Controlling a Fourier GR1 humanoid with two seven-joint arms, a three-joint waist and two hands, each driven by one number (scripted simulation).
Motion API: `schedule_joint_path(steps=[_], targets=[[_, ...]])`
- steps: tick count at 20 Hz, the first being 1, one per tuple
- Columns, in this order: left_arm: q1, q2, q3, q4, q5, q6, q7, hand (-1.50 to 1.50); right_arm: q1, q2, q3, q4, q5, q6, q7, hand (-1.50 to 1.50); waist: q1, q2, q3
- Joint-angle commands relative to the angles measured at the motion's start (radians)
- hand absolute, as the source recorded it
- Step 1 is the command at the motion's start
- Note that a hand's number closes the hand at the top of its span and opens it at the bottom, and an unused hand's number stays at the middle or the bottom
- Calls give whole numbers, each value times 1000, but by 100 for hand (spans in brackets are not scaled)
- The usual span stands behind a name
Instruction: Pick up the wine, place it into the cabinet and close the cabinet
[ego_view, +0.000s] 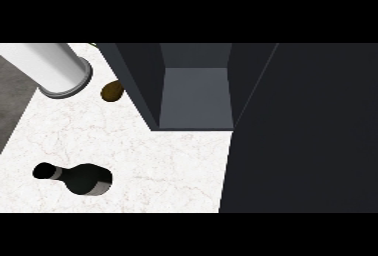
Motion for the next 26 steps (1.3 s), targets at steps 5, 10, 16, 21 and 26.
schedule_joint_path(steps=[5, 10, 16, 21, 26], targets=[[69, -52, 25, 34, -5, -43, -126, -150, -69, -9, -21, -145, -48, -47, 142, -150, 3, 0, -1], [9, -32, 52, 100, -19, -35, -96, -150, -96, -11, -15, -143, -39, -50, 174, -150, -2, 2, 0], [82, -53, 10, 271, 18, -102, -254, -150, -164, -36, -26, -148, -43, -63, 247, -150, -5, -1, -1], [114, -54, 6, 288, 16, -76, -282, -150, -172, -41, -73, -121, -59, -51, 217, -150, -1, 1, 0], [160, -50, 46, 421, 70, -183, -405, -150, -187, -38, -61, -139, -60, -60, 248, -150, 0, -1, -1]])
